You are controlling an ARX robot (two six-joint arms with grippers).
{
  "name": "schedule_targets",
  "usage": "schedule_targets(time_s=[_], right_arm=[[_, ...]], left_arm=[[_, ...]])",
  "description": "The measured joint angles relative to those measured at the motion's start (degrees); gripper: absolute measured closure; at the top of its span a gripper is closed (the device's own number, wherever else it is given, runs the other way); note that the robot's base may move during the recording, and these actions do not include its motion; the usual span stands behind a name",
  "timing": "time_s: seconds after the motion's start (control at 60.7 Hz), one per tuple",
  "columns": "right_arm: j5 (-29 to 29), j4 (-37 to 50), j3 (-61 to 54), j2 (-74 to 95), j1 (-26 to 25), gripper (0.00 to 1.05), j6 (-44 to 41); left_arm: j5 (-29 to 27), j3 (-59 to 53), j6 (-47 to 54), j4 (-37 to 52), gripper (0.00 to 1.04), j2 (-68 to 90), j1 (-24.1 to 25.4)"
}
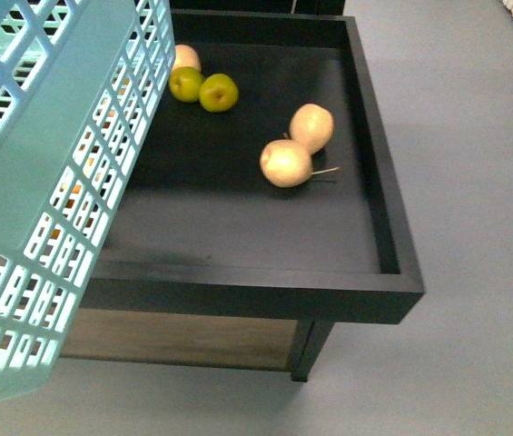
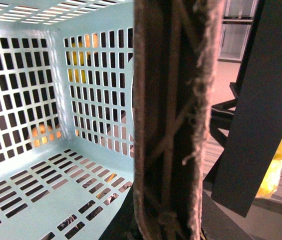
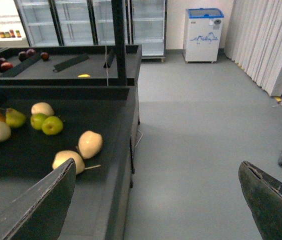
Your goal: Pick lemon and mango into basket
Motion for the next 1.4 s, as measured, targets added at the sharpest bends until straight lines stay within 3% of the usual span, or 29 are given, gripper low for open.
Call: schedule_targets(time_s=[1.4], right_arm=[[0.0,0.0,0.0,0.0,0.0,0.09,0.0]], left_arm=[[0.1,0.0,0.0,0.0,0.98,-0.1,0.0]])
